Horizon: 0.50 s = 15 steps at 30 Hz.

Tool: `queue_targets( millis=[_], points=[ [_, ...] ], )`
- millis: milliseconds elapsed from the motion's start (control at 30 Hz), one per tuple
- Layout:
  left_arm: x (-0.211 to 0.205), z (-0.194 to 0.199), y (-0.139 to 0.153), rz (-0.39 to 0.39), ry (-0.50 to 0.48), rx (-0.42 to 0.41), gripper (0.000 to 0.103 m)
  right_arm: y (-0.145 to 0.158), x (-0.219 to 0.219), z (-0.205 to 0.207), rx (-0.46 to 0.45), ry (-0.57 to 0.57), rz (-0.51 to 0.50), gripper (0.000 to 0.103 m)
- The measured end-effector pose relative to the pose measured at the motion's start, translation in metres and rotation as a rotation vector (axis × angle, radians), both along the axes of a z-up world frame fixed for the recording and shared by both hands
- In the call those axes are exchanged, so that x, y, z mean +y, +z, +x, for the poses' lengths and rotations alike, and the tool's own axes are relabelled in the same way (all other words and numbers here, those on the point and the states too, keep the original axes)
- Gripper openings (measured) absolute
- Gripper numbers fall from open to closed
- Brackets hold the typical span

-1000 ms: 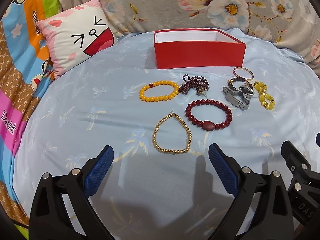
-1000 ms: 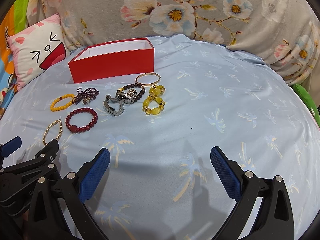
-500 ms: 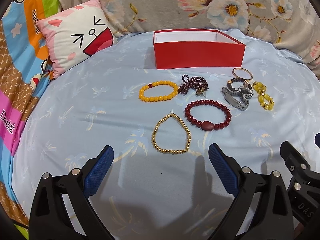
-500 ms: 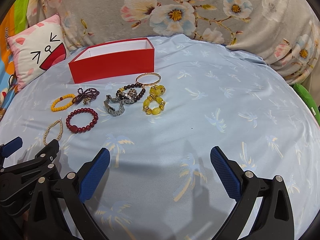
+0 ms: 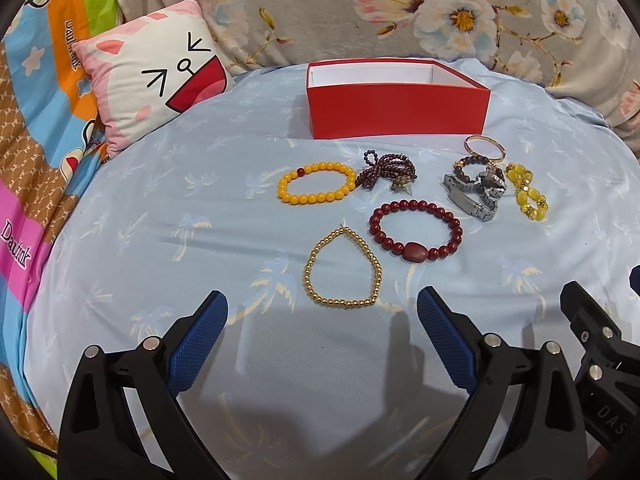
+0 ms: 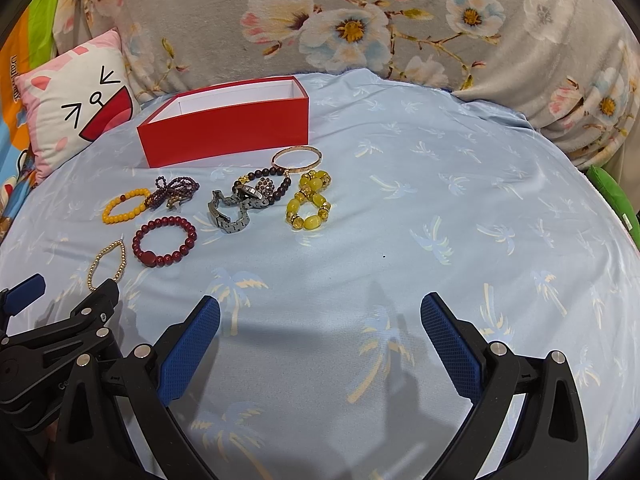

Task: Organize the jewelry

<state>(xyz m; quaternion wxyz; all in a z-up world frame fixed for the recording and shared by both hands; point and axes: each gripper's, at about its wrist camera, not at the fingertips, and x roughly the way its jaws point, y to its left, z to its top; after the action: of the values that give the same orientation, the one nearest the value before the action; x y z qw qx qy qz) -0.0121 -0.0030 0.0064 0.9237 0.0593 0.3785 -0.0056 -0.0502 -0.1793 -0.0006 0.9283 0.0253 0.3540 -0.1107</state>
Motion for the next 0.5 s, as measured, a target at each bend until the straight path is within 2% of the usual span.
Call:
queue_targets(
  millis=[500],
  points=[
    [-0.0028, 0.0007, -0.0017, 0.005, 0.002, 0.004, 0.091, -0.0001, 0.0006, -0.0005, 0.000, 0.002, 0.000, 0.096]
  ],
)
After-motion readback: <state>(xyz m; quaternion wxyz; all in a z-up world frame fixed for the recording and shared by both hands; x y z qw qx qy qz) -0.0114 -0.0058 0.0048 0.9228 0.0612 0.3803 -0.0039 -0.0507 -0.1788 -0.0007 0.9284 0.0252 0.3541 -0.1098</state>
